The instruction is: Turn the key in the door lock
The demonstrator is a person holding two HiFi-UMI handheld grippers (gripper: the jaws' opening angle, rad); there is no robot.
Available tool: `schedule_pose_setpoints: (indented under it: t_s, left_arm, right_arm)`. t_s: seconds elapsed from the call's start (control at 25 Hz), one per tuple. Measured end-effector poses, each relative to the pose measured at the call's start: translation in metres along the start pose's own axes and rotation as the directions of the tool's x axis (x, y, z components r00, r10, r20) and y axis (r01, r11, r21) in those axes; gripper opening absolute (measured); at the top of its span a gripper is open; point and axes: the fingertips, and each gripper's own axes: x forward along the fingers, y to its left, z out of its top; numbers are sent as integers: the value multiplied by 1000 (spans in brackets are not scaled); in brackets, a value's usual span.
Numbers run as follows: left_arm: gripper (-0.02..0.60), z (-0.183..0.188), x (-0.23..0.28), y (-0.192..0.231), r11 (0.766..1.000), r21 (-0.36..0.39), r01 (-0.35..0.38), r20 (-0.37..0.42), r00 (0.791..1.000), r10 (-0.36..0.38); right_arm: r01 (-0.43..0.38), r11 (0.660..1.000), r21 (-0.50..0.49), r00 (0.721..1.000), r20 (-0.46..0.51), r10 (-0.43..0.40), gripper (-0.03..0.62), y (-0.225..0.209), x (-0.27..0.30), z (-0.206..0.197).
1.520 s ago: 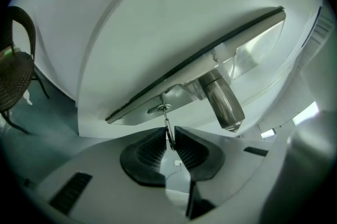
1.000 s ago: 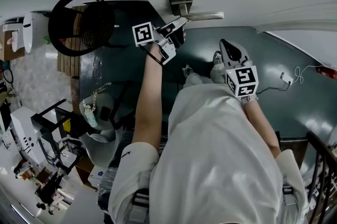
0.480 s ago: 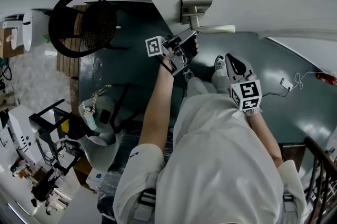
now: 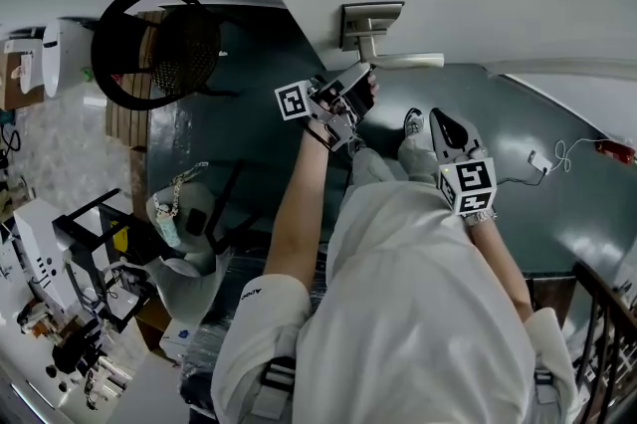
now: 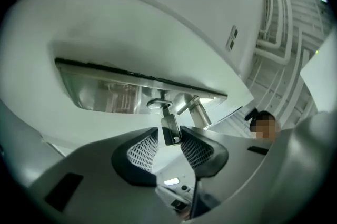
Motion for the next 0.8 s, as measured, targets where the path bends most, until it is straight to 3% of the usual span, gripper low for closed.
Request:
schedule_pose_setpoints:
  t_s: [0.12,0.2,0.24,0.32,0.44,0.56,0.64,0.72,0.8]
  left_arm:
    - [143,-9,-14,5,982,115,-148,-60,986,155]
    - [143,-15,-28,6,934,244,-260,-78,955,286]
    - [143,-17,-34,4,897,318,-307,-78,934,348]
    - [143,-22,-43,-2,800,452,-395,-48,885,463]
    - [143,-28,-49,-14,614,612,-498,44,797,602]
    - [141,-39,-44,-30,458,708,-537,138,741,657]
    - [122,-48,-40,-42,374,739,-561,206,716,667]
    - [45,-58,-37,-54,300,748,-592,276,689,671]
    - [20,-68,-32,-66,256,737,-626,344,673,655]
  right_arm:
    - [-14,1000,0,1000,10,14,-8,4,-1,-2]
    - [-28,1000,-6,999,19,28,-8,8,-3,-2]
    - [-36,999,-9,999,24,36,-8,9,-4,-1]
    - [-53,999,-12,998,34,54,-8,12,-5,2]
    - [-84,996,-2,995,52,84,-8,14,-5,7]
    - [-117,993,-15,990,83,117,-8,17,-4,17]
    - [-144,989,-32,983,112,147,-8,19,-6,24]
    - [-176,983,-49,972,148,182,-8,20,-11,31]
    - [-215,974,-69,956,187,224,-8,21,-16,40]
